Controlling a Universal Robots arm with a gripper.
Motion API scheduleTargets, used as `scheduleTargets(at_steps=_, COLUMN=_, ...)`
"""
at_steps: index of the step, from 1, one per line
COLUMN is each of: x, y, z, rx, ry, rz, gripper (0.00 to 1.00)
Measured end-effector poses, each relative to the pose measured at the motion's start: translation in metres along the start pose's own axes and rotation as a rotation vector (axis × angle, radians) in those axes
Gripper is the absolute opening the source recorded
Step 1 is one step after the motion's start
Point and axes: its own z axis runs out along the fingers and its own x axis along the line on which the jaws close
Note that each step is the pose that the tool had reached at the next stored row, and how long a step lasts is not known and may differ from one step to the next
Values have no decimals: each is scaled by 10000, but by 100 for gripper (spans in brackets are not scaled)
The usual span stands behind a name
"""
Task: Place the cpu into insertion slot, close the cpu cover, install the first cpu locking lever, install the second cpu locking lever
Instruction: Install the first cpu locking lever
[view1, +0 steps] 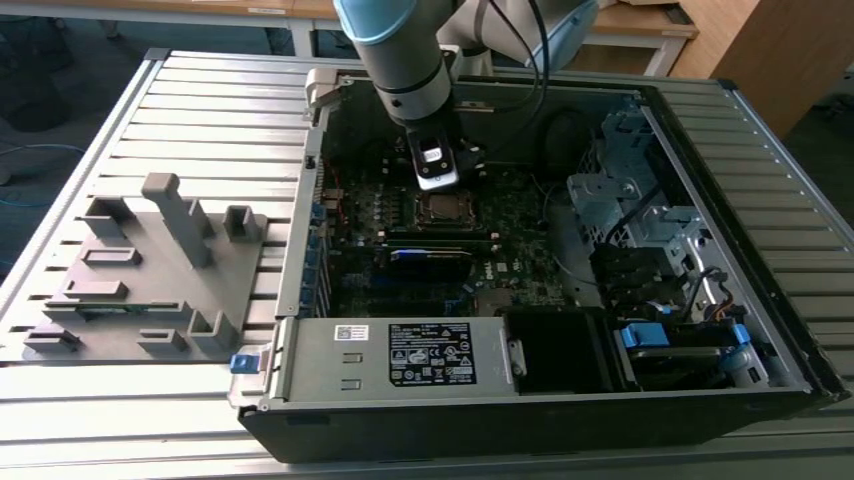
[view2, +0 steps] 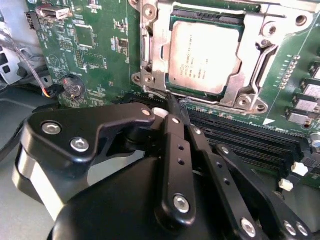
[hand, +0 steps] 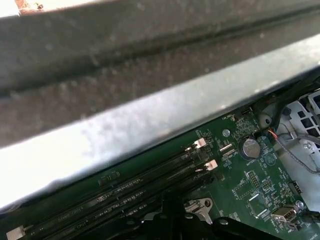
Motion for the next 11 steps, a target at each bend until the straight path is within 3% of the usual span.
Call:
scheduleTargets(at_steps=5, x=0, y=0, z=-1, rx=-123, ry=56, rz=51, gripper=10)
scheduleTargets(at_steps=11, x=-2, y=2, z=-4, rx=-148, ry=65, rz=59, gripper=10)
